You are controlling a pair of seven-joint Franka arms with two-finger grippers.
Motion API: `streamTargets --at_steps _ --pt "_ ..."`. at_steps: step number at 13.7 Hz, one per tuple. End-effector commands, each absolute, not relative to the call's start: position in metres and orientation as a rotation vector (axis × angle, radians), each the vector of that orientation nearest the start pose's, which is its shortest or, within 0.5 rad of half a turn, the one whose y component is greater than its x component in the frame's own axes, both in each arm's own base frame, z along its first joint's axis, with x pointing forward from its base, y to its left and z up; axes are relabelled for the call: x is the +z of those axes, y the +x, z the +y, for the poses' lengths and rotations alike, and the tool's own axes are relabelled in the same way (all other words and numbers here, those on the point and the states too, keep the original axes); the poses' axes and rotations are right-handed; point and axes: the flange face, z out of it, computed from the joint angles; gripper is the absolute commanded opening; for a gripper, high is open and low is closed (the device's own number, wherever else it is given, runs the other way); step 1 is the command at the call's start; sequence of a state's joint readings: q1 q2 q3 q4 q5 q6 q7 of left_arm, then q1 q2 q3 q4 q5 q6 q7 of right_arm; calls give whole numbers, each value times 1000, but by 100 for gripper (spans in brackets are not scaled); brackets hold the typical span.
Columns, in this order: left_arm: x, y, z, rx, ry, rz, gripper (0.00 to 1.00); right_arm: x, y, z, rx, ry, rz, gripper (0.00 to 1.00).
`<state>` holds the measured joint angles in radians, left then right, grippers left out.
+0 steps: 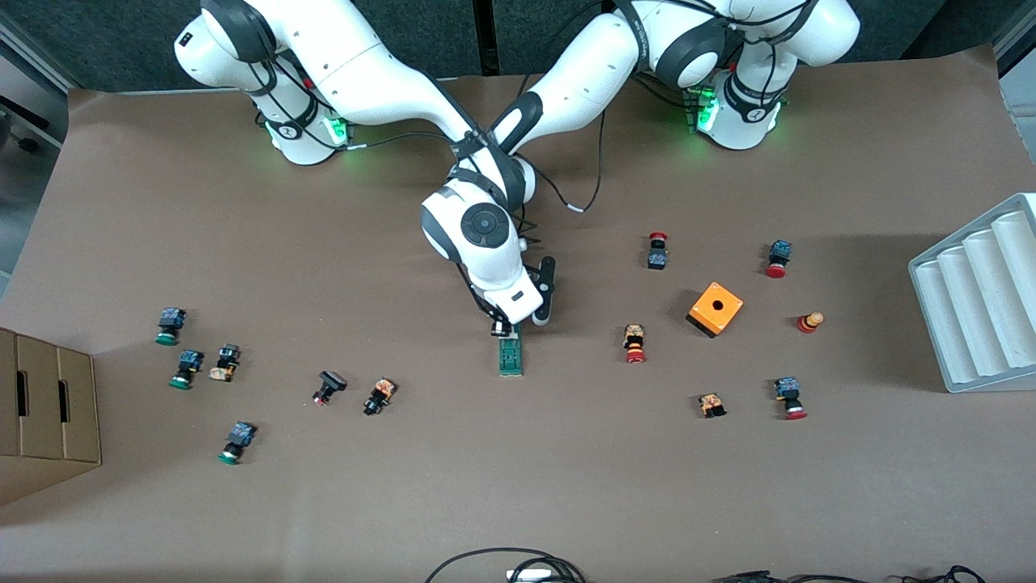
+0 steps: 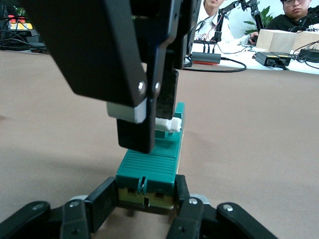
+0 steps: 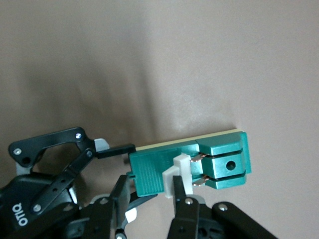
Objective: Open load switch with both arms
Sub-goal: 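Press the lever fully down onto the contacts with the right gripper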
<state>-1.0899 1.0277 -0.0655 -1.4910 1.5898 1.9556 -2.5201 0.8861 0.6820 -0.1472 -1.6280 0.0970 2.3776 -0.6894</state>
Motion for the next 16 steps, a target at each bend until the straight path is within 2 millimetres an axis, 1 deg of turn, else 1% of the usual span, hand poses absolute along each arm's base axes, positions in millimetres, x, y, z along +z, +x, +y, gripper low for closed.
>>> streamTargets --at_steps 1,8,14,15,16 --pt "60 343 -591 -1766 -2496 -295 40 222 499 483 -135 -2435 -2029 42" --pt "60 342 -592 -1765 -2498 -295 40 214 499 484 -148 -2435 -2030 42" --pt "59 342 -591 -1763 -2497 -294 40 214 499 484 -158 -2435 -2030 42" --pt "59 342 -591 -1763 -2497 -294 40 217 499 484 -162 -2434 -2029 46" --pt "59 342 -591 -1763 -2497 -294 40 222 500 484 -169 -2435 -2024 55"
